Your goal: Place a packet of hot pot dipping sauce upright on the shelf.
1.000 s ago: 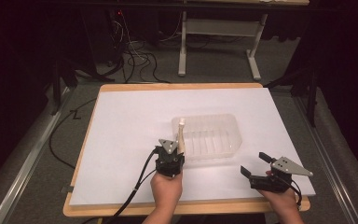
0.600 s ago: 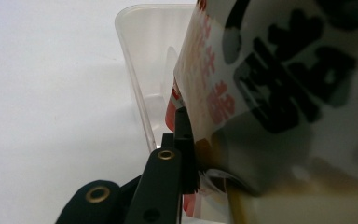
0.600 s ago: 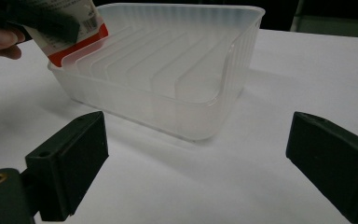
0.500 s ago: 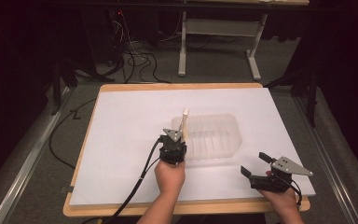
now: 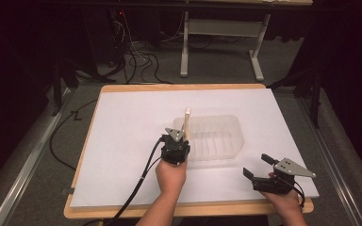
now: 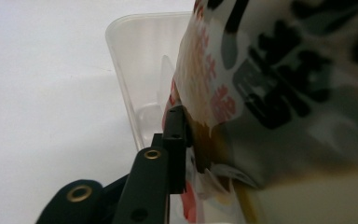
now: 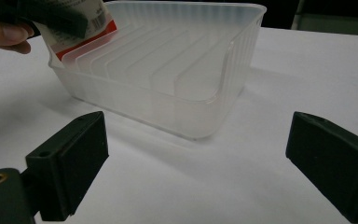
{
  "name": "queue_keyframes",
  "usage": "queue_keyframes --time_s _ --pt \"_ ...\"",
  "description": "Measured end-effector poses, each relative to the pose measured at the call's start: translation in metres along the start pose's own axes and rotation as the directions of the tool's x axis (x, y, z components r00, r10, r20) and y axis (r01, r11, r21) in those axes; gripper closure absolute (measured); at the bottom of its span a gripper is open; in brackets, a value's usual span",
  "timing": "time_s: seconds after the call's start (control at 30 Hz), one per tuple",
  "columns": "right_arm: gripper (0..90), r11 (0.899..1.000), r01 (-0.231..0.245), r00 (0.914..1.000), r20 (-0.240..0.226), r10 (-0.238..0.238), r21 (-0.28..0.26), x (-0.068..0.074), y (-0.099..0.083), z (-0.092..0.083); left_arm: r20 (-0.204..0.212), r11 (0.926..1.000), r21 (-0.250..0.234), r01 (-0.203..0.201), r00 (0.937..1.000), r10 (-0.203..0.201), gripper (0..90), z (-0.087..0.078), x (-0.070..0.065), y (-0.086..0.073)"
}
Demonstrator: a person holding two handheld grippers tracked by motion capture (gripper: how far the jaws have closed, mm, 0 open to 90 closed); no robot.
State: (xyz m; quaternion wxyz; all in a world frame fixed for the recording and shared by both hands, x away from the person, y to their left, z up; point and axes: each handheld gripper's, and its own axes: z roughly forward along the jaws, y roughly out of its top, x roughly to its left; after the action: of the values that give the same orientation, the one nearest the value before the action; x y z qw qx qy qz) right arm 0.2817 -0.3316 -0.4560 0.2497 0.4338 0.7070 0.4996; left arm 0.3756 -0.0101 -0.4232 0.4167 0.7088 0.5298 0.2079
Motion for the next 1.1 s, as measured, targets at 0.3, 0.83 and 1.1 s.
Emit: queue_keyframes --time_s 0.3,0.83,1.1 --pt "5.9 1.000 0.002 1.0000 -0.003 -0.002 0.001 0.000 0.000 0.001 0.010 0.9994 -0.034 -0.008 0.9999 0.008 69.4 -0.008 -0.004 -0.002" --pt "5.9 1.000 0.008 1.0000 -0.006 -0.008 0.005 0.001 0.000 0.002 -0.004 0.9935 -0.097 -0.059 0.9982 0.059 75.3 -0.024 -0.009 0.010" --pt "6.0 1.000 0.007 0.9999 -0.009 -0.007 0.006 0.001 -0.001 0.002 -0.021 0.9910 -0.097 -0.093 0.9956 0.091 89.5 -0.034 -0.010 -0.002"
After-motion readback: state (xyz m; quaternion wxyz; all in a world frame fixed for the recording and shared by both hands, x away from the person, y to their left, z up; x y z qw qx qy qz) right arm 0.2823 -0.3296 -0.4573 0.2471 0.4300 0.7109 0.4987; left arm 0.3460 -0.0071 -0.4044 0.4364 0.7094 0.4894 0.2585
